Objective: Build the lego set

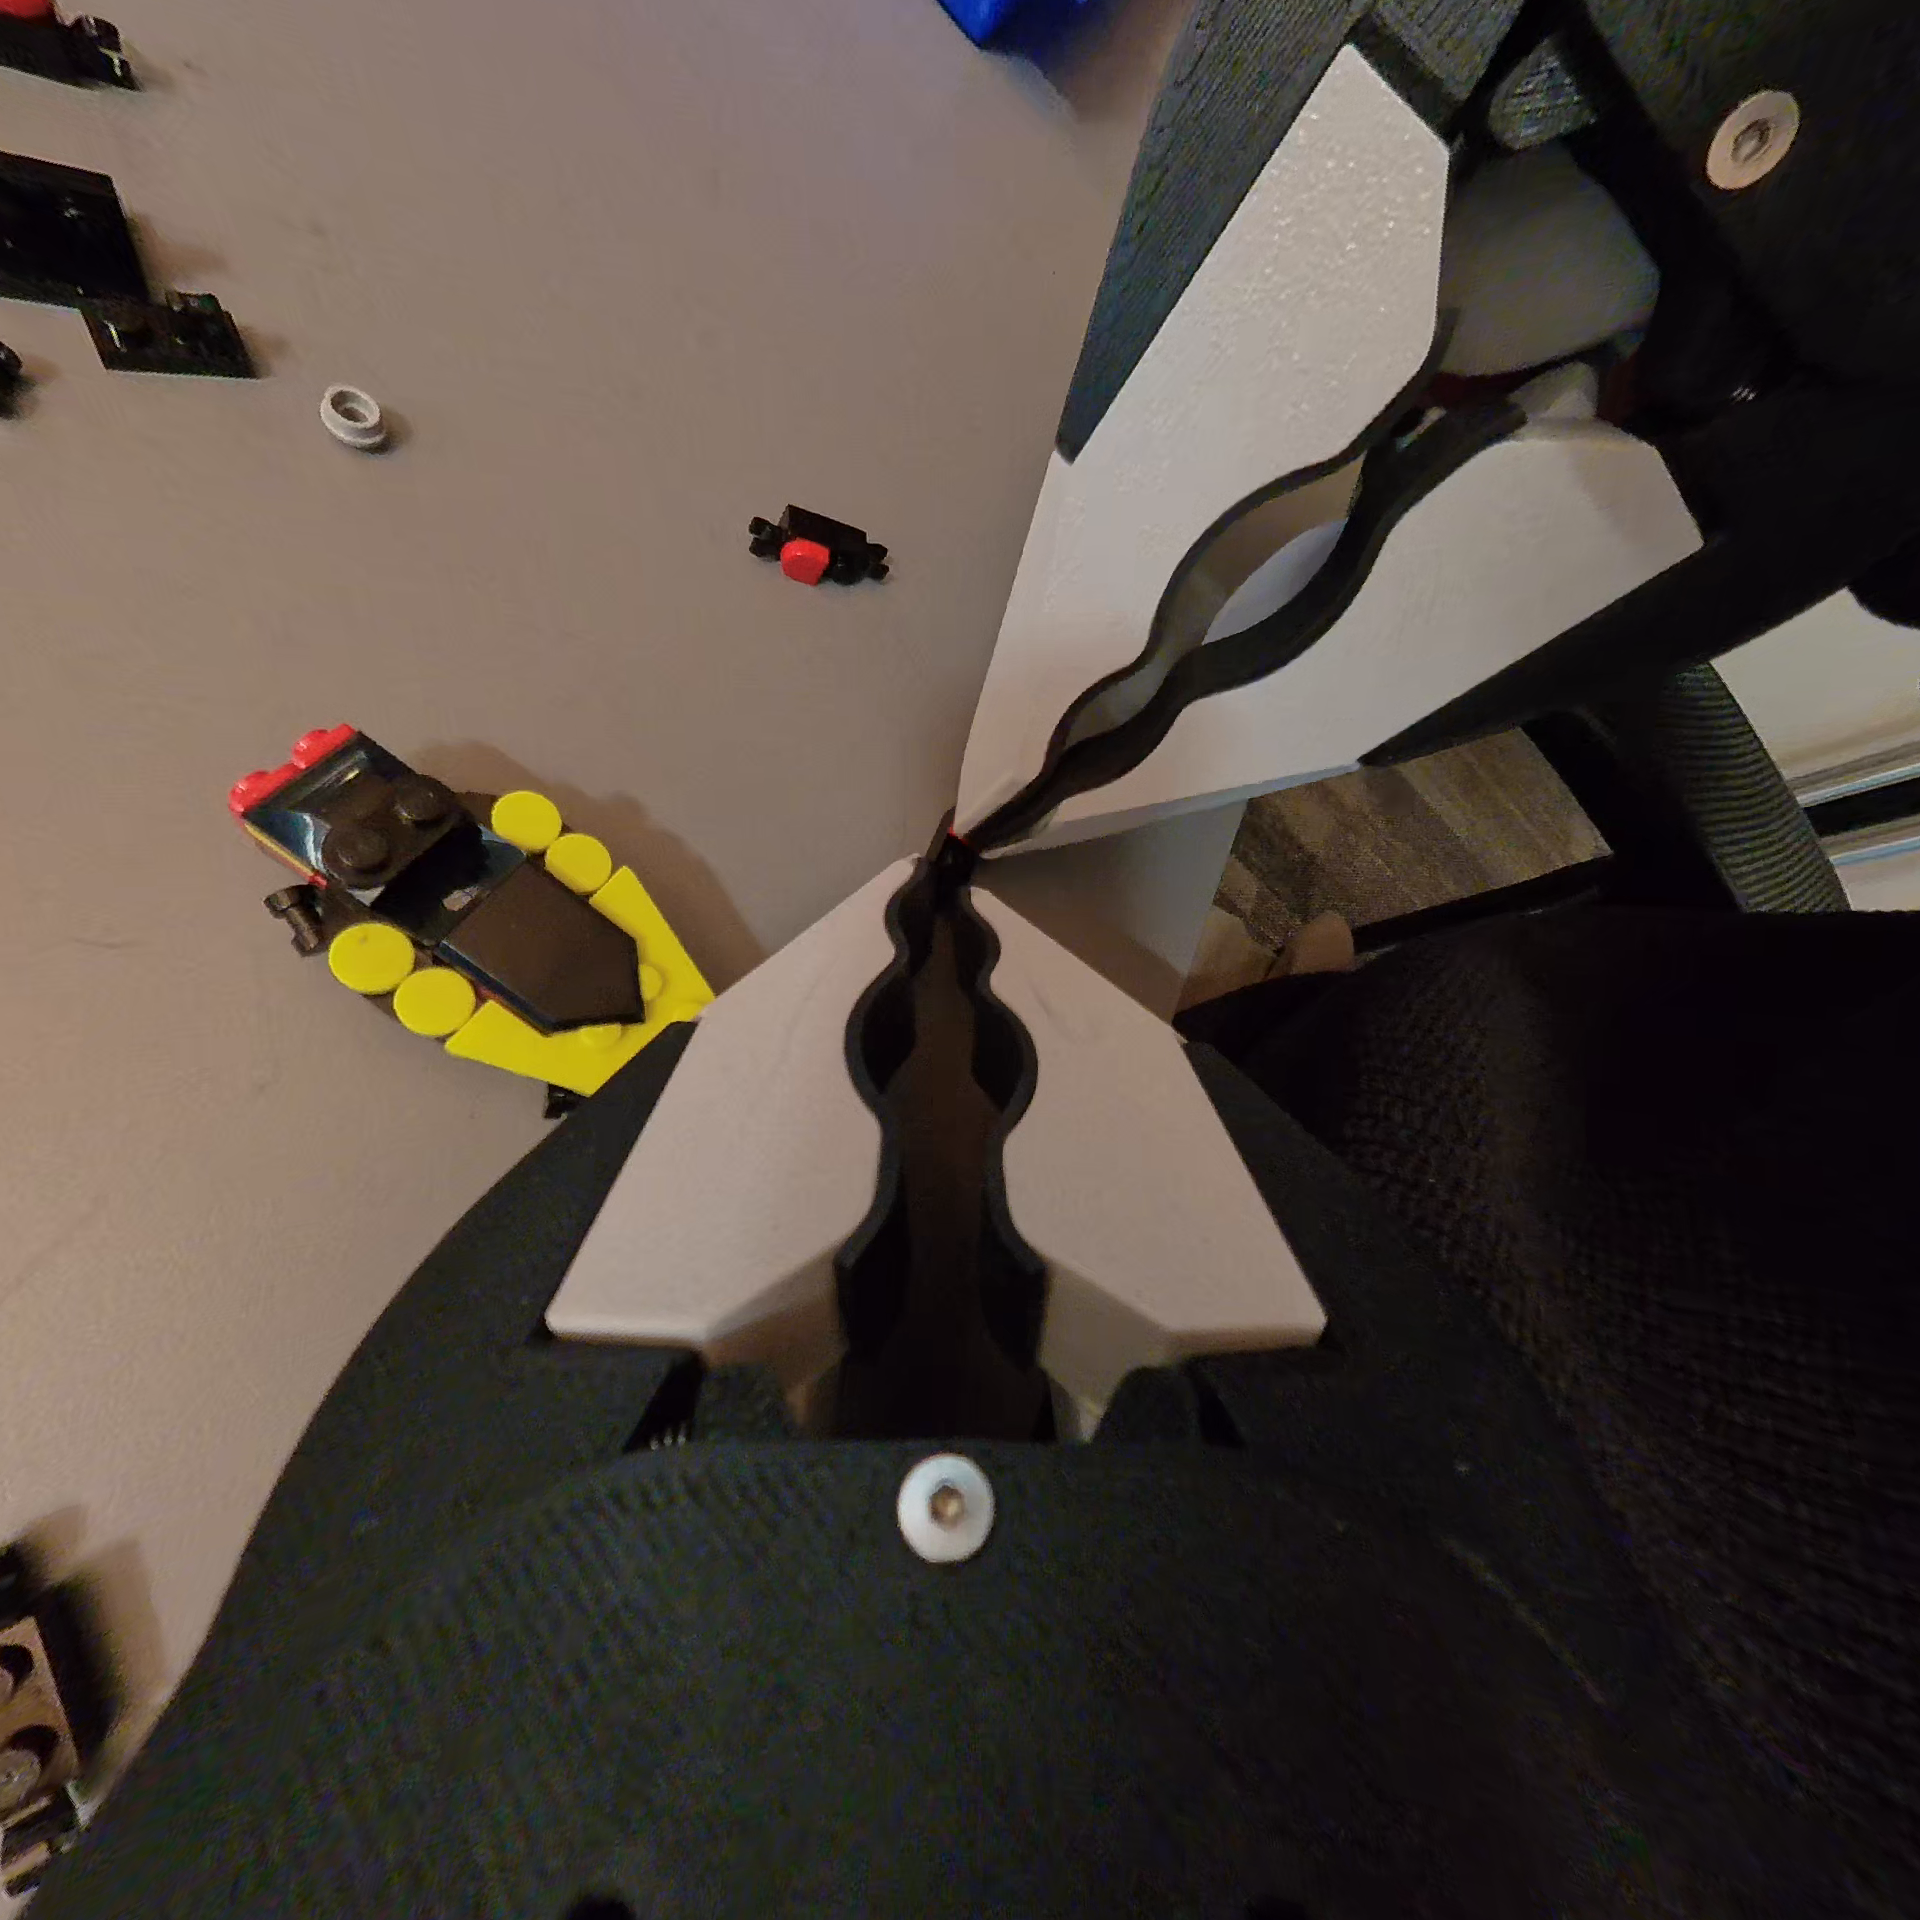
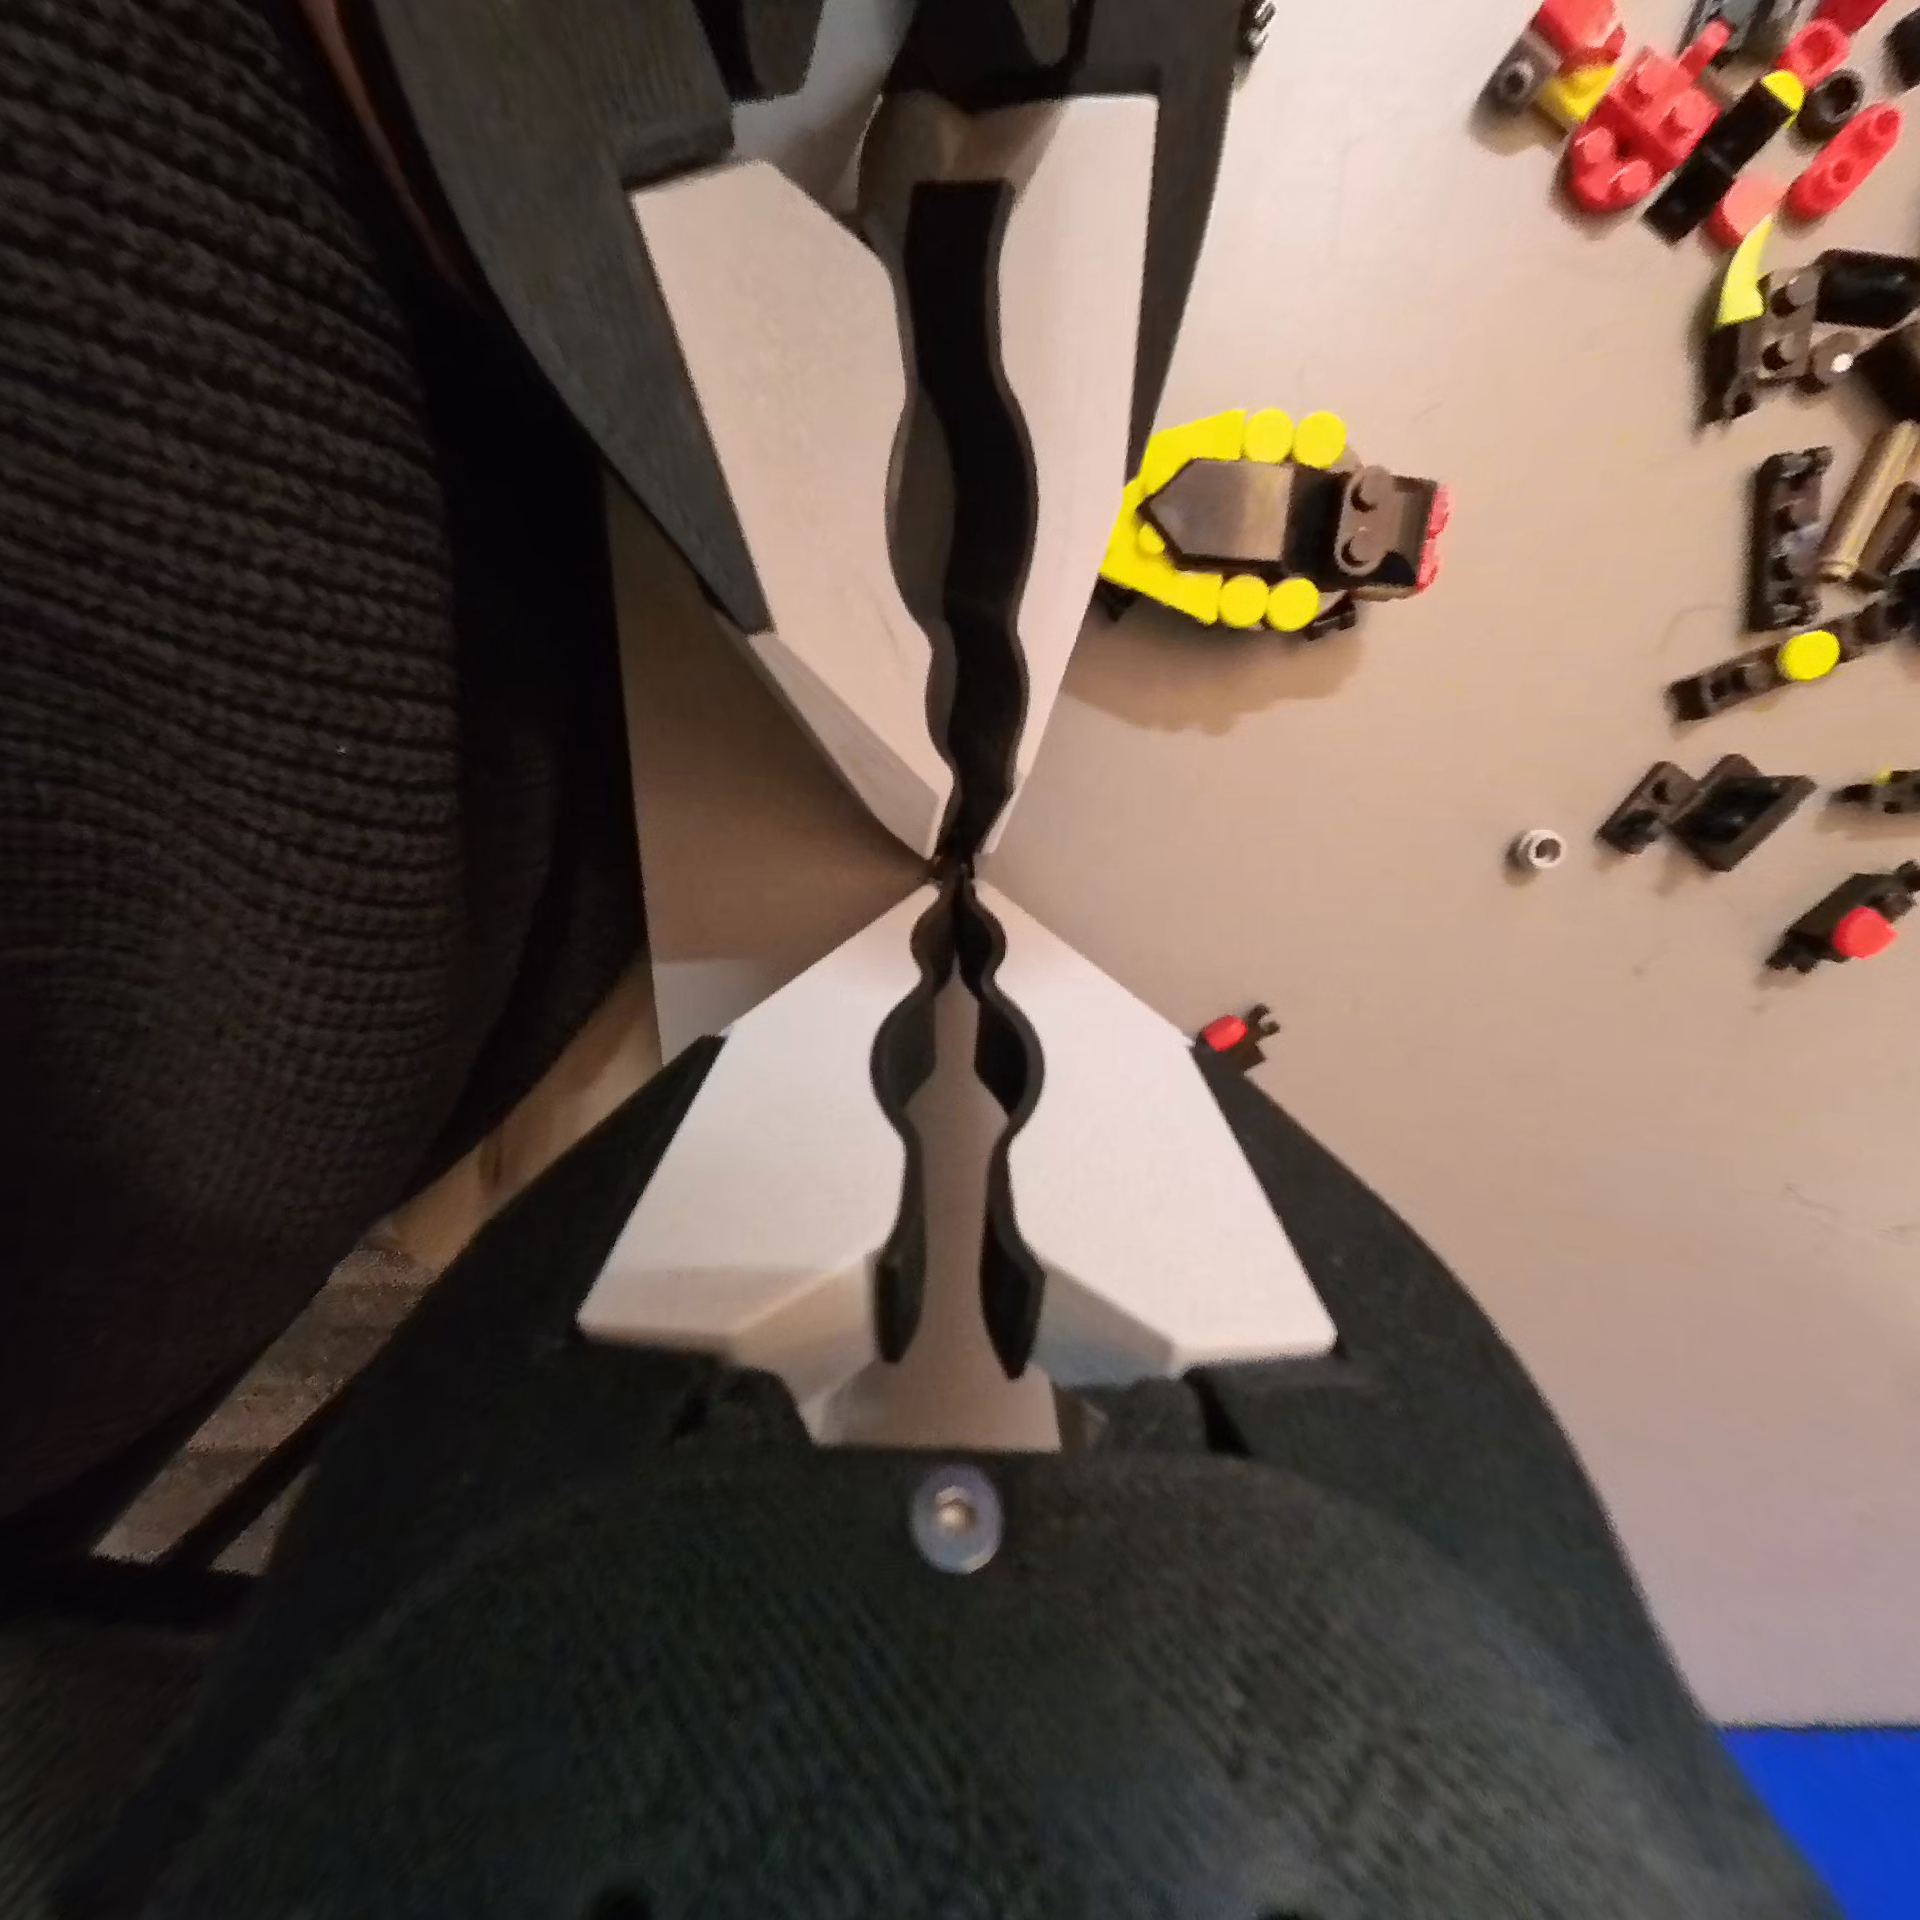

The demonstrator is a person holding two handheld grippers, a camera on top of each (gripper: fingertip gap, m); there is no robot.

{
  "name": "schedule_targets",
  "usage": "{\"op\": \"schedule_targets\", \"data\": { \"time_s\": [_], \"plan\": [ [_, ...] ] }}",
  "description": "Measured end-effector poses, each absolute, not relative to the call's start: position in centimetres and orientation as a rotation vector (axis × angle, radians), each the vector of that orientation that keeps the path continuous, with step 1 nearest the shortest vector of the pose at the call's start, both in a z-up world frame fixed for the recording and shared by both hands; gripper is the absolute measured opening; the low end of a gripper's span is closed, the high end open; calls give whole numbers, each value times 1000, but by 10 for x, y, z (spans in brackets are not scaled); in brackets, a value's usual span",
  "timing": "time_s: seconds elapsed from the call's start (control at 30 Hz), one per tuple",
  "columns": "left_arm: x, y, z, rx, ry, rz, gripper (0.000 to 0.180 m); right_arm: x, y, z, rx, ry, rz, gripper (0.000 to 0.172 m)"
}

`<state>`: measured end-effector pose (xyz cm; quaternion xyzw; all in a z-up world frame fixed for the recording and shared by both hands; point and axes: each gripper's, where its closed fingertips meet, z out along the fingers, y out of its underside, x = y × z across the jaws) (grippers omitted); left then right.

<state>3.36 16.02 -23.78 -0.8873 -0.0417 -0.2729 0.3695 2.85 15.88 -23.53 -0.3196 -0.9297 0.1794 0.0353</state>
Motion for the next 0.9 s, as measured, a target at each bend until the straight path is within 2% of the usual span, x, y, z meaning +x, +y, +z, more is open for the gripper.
{"op": "schedule_targets", "data": {
  "time_s": [0.03, 0.2, 0.37, 0.6, 0.9],
  "plan": [
    [34, 160, -238, -2277, -107, -700, 1, 29, 159, -237, -985, -2866, 542, 0],
    [33, 160, -238, -2279, -103, -694, 1, 27, 158, -236, -888, -2826, 568, 0],
    [33, 160, -238, -2276, -112, -708, 1, 16, 160, -202, -1118, -2632, 936, 0],
    [33, 160, -238, -2278, -111, -701, 1, 32, 165, -232, -1072, -2685, 679, 0],
    [33, 160, -238, -2279, -104, -686, 1, 32, 162, -234, -1036, -2739, 648, 0]
  ]
}}
